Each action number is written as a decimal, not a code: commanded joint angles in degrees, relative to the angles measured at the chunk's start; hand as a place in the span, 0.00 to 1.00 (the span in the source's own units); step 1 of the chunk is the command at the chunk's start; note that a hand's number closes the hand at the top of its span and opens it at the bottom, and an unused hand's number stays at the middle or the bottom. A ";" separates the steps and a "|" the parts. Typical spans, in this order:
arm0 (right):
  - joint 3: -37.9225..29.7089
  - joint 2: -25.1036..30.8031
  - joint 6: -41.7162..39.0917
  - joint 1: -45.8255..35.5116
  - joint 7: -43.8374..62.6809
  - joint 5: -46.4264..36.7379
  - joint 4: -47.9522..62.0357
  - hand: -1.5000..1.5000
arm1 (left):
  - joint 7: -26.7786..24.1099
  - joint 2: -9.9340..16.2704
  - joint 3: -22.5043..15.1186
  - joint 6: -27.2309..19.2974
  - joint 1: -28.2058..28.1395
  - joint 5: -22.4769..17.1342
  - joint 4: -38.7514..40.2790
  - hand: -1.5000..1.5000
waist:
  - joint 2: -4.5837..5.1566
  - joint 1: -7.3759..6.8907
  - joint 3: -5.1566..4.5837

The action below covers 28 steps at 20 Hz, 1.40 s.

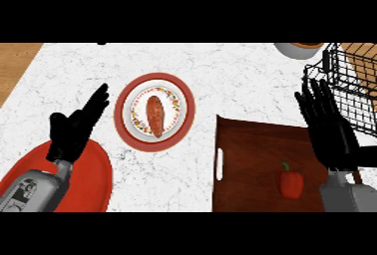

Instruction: Pick the bell pepper from the tray and place it in the tiered basket

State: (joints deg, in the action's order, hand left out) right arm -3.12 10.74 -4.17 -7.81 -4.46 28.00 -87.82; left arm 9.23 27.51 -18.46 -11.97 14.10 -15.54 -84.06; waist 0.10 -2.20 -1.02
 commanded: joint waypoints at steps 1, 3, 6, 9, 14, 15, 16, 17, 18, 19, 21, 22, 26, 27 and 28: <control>-0.86 2.43 5.42 0.94 1.77 -4.98 -3.75 1.00 | -1.64 -0.35 1.78 -2.03 -4.85 0.73 -0.96 0.50 | -0.29 1.91 0.97; -4.70 7.89 11.70 3.53 -1.06 -13.02 -7.09 1.00 | -1.46 -2.34 1.14 -6.64 -7.28 2.15 2.40 0.50 | -0.77 3.27 0.70; -12.27 15.77 18.90 7.60 -4.73 -22.62 -7.46 1.00 | -3.29 -1.95 4.17 -9.50 -12.18 1.42 4.50 0.50 | -1.07 4.54 0.32; -23.18 8.01 35.10 13.35 0.68 -19.79 -1.67 0.00 | -2.64 -4.12 4.22 -10.49 -13.06 0.10 4.23 0.50 | -0.96 8.35 0.63; -19.26 -6.59 43.63 23.48 -8.77 -23.73 -18.43 0.00 | -8.15 -7.81 1.63 -10.91 -16.44 2.10 4.26 0.50 | -0.55 4.52 0.88; -17.19 -7.16 42.41 27.57 -6.81 -24.56 -24.13 0.00 | -7.42 -8.75 0.63 -12.46 -17.61 3.04 2.83 0.50 | -0.59 4.15 0.89; -14.57 -7.66 43.51 29.87 -4.94 -27.86 -27.79 0.00 | -10.52 -7.53 2.42 -9.88 -17.53 2.16 5.29 0.50 | -0.41 3.88 0.81; -12.66 -5.73 43.16 31.75 1.05 -29.96 -31.07 0.00 | -12.39 -8.78 2.25 -10.30 -18.42 2.35 6.44 0.50 | -0.31 3.72 0.71; -11.57 -4.90 41.49 35.19 3.82 -31.31 -31.67 0.00 | -9.86 -7.97 2.25 -9.37 -16.59 2.10 4.97 0.50 | -0.23 3.45 0.82; -9.41 -5.19 40.39 39.18 4.52 -33.48 -32.34 0.00 | -9.23 -8.47 1.60 -10.10 -16.59 2.58 5.32 0.50 | -0.19 3.91 0.74; -4.01 -3.00 37.34 41.74 10.39 -37.96 -30.58 0.00 | -9.11 -8.89 1.21 -11.27 -15.76 3.60 4.39 0.50 | 0.32 2.70 0.61; -3.97 -0.89 35.52 43.57 13.64 -38.61 -31.37 0.00 | -10.30 -8.85 1.40 -9.85 -16.55 2.88 5.08 0.50 | 0.41 2.52 0.56; 0.43 4.13 31.51 49.95 23.09 -48.22 -34.77 0.00 | -9.90 -9.55 0.45 -10.84 -15.99 4.27 4.22 0.50 | 0.80 1.45 0.48; 0.88 5.94 30.92 49.32 26.04 -51.55 -35.58 0.00 | -8.92 -9.41 -0.20 -10.36 -14.91 4.55 3.56 0.50 | 1.18 0.57 0.40; 1.87 5.96 30.28 51.01 28.94 -53.92 -36.12 0.00 | -8.97 -9.52 0.12 -10.53 -15.44 4.35 3.66 0.50 | 1.13 0.47 0.43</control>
State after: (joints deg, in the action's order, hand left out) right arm -4.88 13.53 28.97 38.33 15.52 -17.56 -120.98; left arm -1.09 19.05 -16.33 -22.69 1.44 -11.34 -81.96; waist 0.45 -0.48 -0.11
